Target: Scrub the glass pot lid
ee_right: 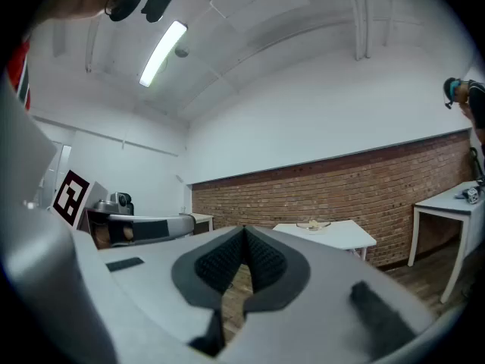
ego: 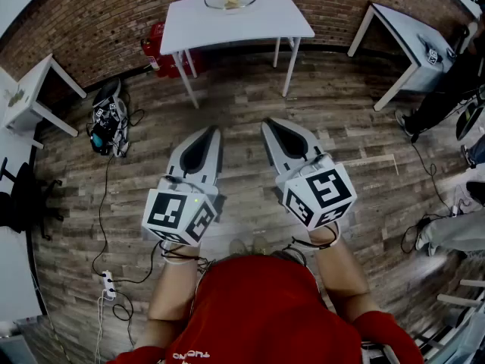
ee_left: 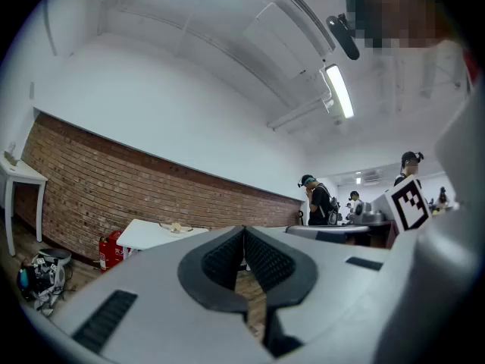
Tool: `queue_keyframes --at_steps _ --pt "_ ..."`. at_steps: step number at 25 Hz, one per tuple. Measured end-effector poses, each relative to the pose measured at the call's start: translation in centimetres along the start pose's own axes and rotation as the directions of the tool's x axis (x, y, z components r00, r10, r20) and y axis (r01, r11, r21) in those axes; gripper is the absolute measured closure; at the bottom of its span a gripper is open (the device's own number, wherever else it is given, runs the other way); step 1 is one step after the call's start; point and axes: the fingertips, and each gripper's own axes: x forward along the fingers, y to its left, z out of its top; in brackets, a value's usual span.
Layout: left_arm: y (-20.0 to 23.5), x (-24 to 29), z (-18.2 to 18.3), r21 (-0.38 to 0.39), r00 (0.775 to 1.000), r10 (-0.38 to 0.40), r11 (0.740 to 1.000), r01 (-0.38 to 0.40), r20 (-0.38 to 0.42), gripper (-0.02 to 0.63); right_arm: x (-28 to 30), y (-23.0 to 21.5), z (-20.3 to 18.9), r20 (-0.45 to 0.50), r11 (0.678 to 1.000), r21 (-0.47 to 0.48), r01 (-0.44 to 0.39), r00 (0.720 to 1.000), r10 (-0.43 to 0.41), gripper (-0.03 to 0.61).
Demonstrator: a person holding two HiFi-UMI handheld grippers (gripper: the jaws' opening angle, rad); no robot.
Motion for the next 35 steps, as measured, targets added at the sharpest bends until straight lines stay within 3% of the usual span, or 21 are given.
queue_keyframes --at_steps 21,35 --pt "-0.4 3.8 -0.1 0.013 0.999 0.049 0.999 -0.049 0.013 0.594 -0.1 -5.0 1.0 0.028 0.998 -0.061 -0.016 0.999 0.018 0.549" --pt "3.5 7.6 0.1 0.024 0.996 0.092 0.995 -0.092 0.023 0.594 3.6 -9.4 0.2 0.016 0.999 -0.045 -0.017 1.0 0.018 0.548"
